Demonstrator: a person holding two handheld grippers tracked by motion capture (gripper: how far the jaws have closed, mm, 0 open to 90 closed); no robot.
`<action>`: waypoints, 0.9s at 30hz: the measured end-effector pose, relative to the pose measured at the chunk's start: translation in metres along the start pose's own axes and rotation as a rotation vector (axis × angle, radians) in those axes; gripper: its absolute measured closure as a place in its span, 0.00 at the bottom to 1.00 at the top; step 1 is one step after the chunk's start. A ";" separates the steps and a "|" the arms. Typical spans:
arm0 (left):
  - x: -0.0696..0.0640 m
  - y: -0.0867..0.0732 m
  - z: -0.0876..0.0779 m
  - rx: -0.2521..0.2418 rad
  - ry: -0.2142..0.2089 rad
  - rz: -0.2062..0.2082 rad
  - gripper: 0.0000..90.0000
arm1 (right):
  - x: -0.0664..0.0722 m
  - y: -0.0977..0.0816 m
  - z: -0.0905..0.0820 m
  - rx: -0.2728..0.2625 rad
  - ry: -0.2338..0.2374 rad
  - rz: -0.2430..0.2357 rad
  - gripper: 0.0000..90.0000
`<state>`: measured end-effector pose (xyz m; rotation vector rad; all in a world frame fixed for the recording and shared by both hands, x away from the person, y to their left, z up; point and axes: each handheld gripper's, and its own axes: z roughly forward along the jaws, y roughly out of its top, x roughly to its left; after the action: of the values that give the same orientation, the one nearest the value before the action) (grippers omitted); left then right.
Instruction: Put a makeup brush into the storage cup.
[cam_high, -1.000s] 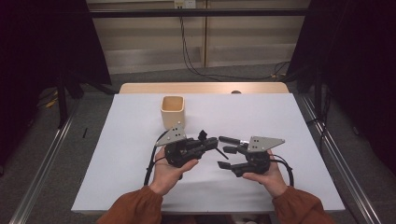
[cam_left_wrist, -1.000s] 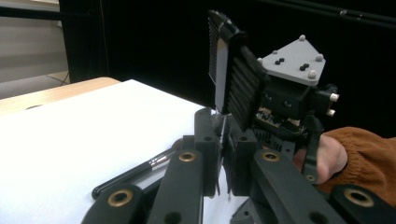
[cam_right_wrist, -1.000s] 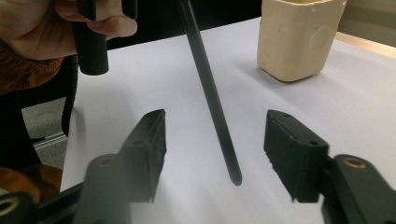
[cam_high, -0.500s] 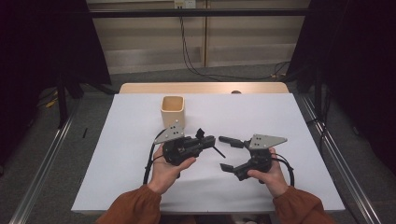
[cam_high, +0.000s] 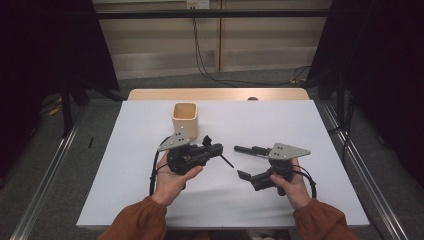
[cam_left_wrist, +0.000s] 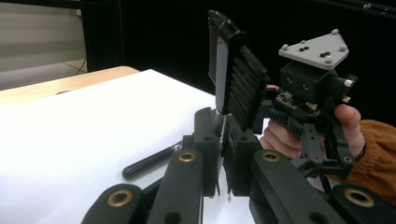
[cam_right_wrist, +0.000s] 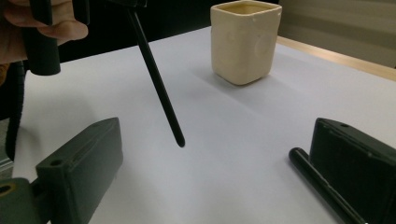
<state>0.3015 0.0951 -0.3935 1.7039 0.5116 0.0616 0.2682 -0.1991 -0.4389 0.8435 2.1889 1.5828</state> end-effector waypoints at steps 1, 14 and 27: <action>0.001 0.000 -0.002 0.004 0.000 -0.011 0.95 | 0.000 0.000 -0.001 0.001 -0.006 -0.004 0.03; 0.010 -0.001 -0.020 0.052 0.044 -0.032 0.95 | -0.002 -0.010 -0.019 -0.064 -0.128 -0.002 0.01; 0.017 -0.001 -0.032 0.096 0.077 -0.035 0.95 | -0.010 -0.027 -0.052 -0.108 -0.226 0.029 0.00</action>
<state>0.3065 0.1311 -0.3916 1.7913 0.6104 0.0783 0.2391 -0.2504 -0.4472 0.9730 1.9259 1.5211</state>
